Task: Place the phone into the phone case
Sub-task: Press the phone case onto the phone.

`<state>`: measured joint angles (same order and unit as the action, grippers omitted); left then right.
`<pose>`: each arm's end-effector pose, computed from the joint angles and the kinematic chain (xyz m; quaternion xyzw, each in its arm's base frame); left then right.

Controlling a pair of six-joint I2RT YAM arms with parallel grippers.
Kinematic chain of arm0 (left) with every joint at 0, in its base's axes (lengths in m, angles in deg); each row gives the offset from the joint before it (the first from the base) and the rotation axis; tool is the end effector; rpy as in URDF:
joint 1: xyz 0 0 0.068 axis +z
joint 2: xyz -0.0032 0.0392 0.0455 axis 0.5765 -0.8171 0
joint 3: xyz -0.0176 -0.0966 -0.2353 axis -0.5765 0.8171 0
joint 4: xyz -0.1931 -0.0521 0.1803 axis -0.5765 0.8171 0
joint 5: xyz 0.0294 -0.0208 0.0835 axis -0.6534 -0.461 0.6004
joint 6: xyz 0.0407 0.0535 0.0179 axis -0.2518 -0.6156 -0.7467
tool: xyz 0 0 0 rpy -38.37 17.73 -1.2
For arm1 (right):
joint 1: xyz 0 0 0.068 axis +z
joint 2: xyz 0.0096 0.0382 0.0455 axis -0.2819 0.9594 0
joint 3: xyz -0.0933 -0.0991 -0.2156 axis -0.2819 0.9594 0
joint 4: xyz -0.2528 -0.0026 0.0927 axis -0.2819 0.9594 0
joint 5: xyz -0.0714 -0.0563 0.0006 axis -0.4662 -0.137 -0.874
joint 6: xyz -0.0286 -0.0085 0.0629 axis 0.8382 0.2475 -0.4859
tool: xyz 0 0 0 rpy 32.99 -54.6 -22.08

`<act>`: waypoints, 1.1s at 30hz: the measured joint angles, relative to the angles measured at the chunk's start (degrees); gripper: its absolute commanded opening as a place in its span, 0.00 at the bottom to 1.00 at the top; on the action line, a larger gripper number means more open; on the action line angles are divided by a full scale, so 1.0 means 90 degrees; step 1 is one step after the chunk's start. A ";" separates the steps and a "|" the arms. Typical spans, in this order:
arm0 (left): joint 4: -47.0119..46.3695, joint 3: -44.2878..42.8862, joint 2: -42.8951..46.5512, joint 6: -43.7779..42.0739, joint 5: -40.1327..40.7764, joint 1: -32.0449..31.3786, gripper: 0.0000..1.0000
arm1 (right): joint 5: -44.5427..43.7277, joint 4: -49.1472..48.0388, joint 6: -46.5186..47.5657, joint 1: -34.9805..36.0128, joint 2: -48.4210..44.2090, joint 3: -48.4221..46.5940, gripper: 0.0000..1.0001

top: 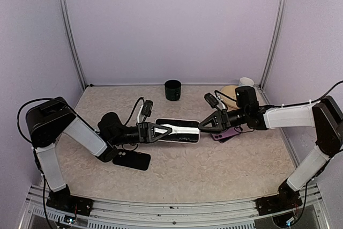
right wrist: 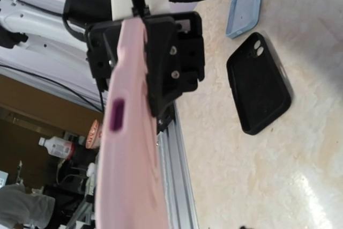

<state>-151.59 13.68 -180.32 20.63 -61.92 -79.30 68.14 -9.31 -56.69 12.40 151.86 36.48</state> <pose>0.2217 -0.2665 0.1497 0.1955 0.6258 -0.7010 0.2805 0.2667 0.2064 0.1872 -0.2452 0.7265 0.6332 0.1051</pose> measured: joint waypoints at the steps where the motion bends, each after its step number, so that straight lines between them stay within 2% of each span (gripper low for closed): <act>1: -0.0078 0.0022 0.0000 0.0022 0.0017 0.0015 0.00 | 0.0000 -0.0034 -0.0019 0.0000 -0.0015 0.0024 0.52; 7: -0.0367 0.0041 0.0002 0.0090 0.0151 0.0039 0.00 | 0.0005 -0.0284 -0.0104 0.0109 -0.0107 0.0214 0.51; 11: -0.0483 0.0044 0.0005 0.0090 0.0260 0.0039 0.00 | 0.0010 -0.0381 -0.0109 0.0335 -0.0134 0.0245 0.46; 18: -0.0440 0.0117 0.0061 0.0015 0.0420 0.0039 0.00 | 0.0007 -0.0510 -0.0172 0.0520 -0.0134 0.0248 0.27; 25: -0.0304 0.0165 0.0245 -0.0117 0.0447 0.0039 0.00 | -0.0017 -0.0639 -0.0231 0.0561 -0.0131 0.0248 0.13; 29: -0.0260 0.0189 0.0267 -0.0129 0.0466 0.0039 0.00 | -0.0053 -0.0658 -0.0233 0.0588 -0.0131 0.0248 0.00; 32: -0.0216 0.0194 0.0267 -0.0126 0.0495 0.0044 0.13 | -0.0119 -0.0644 -0.0216 0.0588 -0.0121 0.0248 0.00; 33: -0.0202 0.0194 0.0267 -0.0129 0.0495 0.0046 0.13 | -0.0138 -0.0619 -0.0202 0.0588 -0.0121 0.0248 0.00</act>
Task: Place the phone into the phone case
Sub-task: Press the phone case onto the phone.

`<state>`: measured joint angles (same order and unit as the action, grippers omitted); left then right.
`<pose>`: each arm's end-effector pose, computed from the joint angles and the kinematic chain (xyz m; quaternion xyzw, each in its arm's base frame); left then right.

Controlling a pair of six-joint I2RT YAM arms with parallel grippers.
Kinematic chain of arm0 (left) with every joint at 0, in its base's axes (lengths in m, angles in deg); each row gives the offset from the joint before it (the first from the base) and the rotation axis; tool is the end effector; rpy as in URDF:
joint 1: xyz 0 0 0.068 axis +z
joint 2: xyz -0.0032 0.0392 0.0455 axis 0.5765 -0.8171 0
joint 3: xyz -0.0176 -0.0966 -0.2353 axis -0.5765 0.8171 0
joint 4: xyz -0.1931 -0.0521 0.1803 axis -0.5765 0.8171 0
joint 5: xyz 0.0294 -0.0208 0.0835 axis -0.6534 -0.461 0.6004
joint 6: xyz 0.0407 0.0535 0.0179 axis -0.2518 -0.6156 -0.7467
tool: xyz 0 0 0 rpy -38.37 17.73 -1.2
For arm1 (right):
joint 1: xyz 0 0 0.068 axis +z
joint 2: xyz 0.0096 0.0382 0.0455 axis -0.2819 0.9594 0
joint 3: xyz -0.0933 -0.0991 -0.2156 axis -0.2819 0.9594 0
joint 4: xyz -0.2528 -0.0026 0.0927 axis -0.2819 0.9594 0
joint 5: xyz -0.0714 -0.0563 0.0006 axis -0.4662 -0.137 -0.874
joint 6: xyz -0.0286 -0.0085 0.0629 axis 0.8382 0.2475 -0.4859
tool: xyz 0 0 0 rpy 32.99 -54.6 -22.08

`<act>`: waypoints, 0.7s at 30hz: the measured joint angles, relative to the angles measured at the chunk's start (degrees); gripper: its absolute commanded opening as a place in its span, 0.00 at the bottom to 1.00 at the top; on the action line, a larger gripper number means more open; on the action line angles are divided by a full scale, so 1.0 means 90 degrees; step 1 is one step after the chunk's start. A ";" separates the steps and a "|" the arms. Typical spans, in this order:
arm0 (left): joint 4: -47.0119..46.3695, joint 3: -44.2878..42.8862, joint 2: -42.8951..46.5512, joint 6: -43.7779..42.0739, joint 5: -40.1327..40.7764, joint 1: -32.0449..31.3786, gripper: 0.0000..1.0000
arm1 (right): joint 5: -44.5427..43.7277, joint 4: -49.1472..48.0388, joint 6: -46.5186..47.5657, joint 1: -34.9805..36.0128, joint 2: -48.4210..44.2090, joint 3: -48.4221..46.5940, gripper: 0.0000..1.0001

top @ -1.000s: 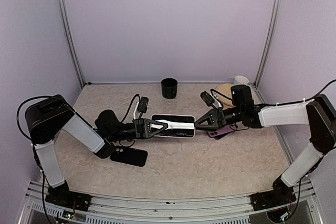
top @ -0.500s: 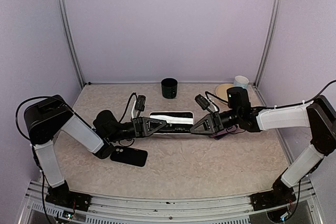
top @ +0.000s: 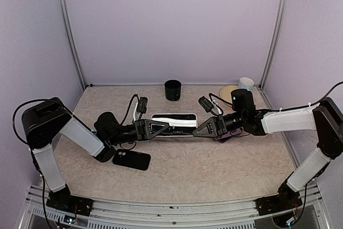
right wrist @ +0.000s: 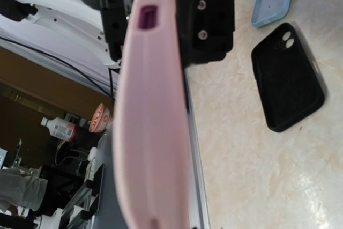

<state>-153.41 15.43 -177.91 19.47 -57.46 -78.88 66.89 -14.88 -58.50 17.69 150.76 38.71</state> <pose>0.2218 -0.2584 0.1597 0.1766 0.6141 -0.6963 0.3269 0.2443 0.2281 0.1889 -0.2809 0.7072 0.6408 0.1016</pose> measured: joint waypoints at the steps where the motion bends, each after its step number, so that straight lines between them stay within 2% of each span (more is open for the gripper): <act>1: 0.0019 0.0000 0.0000 -0.0005 0.0005 0.0000 0.08 | -0.0022 0.0032 0.0019 0.0000 0.0000 -0.0002 0.00; 2: 0.0032 0.0000 0.0000 -0.0017 0.0007 -0.0002 0.01 | -0.0034 0.0066 0.0036 0.0002 0.0002 -0.0002 0.00; 5: 0.0090 0.0000 0.0002 -0.0032 0.0007 -0.0002 0.00 | -0.0066 0.0170 0.0107 0.0002 0.0002 -0.0015 0.00; 6: 0.0114 0.0000 0.0005 -0.0044 0.0007 -0.0002 0.00 | -0.0073 0.0206 0.0141 0.0005 0.0002 -0.0017 0.04; 12: 0.0403 0.0000 0.0158 -0.0228 0.0024 -0.0007 0.00 | -0.0104 0.0580 0.0393 0.0039 -0.0005 -0.0131 0.40; 18: 0.0787 0.0002 0.0272 -0.0413 0.0117 -0.0007 0.00 | -0.0619 0.1673 0.1241 0.0073 -0.0316 -0.0573 0.63; 21: 0.0935 0.0002 0.0340 -0.0488 0.0136 -0.0007 0.00 | -0.1095 0.2208 0.1734 0.0073 -0.0639 -0.0670 0.84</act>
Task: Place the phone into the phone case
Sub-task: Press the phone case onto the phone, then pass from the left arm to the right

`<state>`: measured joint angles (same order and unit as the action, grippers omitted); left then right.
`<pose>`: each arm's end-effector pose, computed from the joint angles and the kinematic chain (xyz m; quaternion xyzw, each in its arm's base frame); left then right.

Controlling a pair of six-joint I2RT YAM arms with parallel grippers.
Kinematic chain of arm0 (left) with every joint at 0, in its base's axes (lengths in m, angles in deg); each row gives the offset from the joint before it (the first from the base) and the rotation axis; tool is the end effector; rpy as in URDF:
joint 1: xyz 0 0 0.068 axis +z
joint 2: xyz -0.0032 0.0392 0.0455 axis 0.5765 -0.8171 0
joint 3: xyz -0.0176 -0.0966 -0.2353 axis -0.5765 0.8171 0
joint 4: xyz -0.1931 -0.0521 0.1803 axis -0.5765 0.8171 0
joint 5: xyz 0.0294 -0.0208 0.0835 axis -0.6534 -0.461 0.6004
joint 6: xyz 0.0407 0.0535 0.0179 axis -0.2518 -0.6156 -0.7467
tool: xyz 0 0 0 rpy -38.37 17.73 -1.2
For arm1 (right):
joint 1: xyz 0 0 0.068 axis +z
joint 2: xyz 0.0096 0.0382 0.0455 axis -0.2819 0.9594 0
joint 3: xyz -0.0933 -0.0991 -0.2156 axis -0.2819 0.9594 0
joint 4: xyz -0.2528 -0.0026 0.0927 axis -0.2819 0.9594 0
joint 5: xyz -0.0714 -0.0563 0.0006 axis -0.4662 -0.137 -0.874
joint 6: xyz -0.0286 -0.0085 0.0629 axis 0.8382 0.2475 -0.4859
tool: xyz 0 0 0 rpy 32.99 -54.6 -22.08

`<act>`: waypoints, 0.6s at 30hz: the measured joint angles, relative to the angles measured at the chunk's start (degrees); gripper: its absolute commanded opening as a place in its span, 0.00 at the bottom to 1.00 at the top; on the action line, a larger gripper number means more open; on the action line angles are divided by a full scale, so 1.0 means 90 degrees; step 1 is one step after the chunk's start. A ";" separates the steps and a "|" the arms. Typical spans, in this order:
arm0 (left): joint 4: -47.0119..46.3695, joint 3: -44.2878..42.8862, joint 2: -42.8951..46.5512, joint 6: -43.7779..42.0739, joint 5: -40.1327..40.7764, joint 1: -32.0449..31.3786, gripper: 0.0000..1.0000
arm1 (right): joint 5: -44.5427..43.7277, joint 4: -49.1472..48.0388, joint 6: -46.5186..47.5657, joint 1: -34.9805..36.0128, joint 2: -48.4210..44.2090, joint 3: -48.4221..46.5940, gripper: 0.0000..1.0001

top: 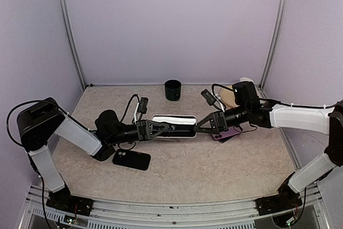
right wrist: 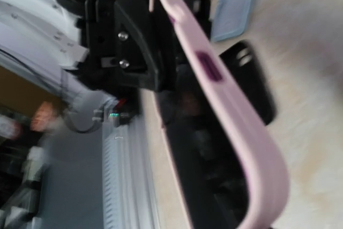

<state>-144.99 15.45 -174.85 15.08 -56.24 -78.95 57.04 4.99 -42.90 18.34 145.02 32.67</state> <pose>0.2232 -0.2589 0.1595 0.1807 0.6419 -0.6672 0.3320 0.2431 0.2262 0.2194 -0.3171 0.7368 0.5695 0.1796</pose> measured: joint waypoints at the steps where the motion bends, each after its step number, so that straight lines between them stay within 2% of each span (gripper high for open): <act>1: 0.0066 0.0000 0.0019 -0.0015 -0.0002 0.0000 0.00 | -0.0226 0.0153 0.0214 0.0000 -0.0151 -0.0007 0.91; 2: 0.0129 0.0000 0.0032 -0.0019 -0.0002 0.0000 0.00 | -0.0379 0.0274 0.0291 0.0002 -0.0253 -0.0010 0.99; 3: 0.0168 0.0000 0.0039 -0.0024 -0.0002 0.0000 0.00 | -0.0585 0.0372 0.0471 0.0005 -0.0376 -0.0010 0.99; 11: 0.0619 -0.0029 0.0041 -0.0066 -0.0010 0.0000 0.00 | -0.1928 0.0508 0.1625 0.0270 -0.1503 0.0279 1.00; 18: 0.1107 -0.0253 0.0078 -0.0087 -0.0034 0.0000 0.00 | -0.3062 0.0491 0.2489 0.0787 -0.1673 0.0423 1.00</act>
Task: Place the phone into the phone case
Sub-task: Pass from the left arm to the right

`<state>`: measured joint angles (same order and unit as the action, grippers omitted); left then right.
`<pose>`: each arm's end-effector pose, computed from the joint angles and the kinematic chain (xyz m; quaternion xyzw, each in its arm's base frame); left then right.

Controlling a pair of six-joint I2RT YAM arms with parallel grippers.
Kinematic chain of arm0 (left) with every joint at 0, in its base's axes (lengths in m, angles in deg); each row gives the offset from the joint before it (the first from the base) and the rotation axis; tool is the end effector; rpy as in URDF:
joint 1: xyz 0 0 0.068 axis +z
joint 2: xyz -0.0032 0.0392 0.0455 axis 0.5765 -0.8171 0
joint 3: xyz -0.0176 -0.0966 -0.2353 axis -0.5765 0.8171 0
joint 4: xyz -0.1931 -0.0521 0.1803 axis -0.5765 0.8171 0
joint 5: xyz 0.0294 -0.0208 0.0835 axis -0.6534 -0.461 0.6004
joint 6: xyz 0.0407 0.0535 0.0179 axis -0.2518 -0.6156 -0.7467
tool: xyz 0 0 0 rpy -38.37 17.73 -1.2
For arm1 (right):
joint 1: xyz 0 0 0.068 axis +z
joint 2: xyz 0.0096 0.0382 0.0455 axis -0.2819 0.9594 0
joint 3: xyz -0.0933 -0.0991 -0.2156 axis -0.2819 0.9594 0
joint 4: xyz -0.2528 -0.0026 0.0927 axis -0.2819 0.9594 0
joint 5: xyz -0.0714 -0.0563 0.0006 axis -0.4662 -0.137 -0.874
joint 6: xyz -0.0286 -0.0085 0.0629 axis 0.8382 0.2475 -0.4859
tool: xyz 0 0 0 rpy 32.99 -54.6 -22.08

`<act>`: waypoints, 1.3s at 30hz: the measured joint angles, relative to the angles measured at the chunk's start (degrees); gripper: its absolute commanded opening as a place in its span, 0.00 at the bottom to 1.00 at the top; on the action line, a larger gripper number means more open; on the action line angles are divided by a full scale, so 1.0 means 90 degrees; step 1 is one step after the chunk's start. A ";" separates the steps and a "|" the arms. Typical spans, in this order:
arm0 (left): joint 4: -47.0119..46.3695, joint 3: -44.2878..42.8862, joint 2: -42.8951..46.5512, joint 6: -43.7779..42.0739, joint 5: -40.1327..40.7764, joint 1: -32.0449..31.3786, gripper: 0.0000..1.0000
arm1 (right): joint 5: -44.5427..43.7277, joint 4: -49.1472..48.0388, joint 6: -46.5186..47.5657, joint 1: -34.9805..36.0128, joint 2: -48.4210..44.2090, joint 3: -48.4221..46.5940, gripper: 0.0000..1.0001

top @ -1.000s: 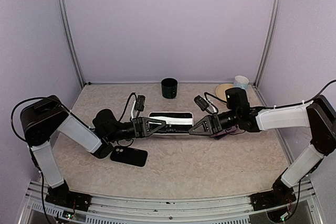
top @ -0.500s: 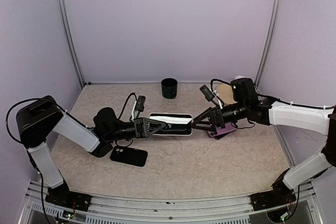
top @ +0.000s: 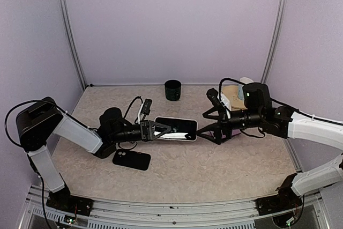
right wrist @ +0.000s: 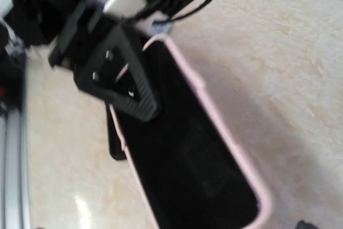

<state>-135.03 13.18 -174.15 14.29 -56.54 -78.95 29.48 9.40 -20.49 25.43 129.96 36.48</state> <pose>0.2293 -0.2651 0.1536 0.1715 0.6818 -0.6456 0.2983 0.2053 0.2209 0.2569 -0.4224 0.7107 0.3833 0.4118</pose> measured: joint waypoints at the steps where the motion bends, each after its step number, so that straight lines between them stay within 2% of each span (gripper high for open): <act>1: 0.0068 -0.0012 0.0017 0.0000 -0.0005 0.0000 0.00 | -0.0138 0.0002 0.0112 0.0114 -0.0005 0.0032 1.00; 13: 0.0534 -0.0063 0.0119 0.0000 -0.0051 0.0000 0.00 | -0.1630 -0.0078 0.1416 0.0947 0.0095 0.0046 1.00; 30: 0.0882 -0.0073 0.0177 0.0000 -0.0095 -0.0002 0.00 | -0.2924 0.0158 0.2744 0.1906 0.1785 -0.0937 1.00; 39: 0.1035 -0.0073 0.0177 0.0002 0.0007 0.0024 0.00 | -0.3670 0.0170 0.3031 0.2064 0.2220 -0.1231 1.00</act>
<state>-125.72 12.52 -172.56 14.31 -56.48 -78.73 -3.55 10.93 6.78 44.00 149.93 25.39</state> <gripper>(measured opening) 0.107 0.996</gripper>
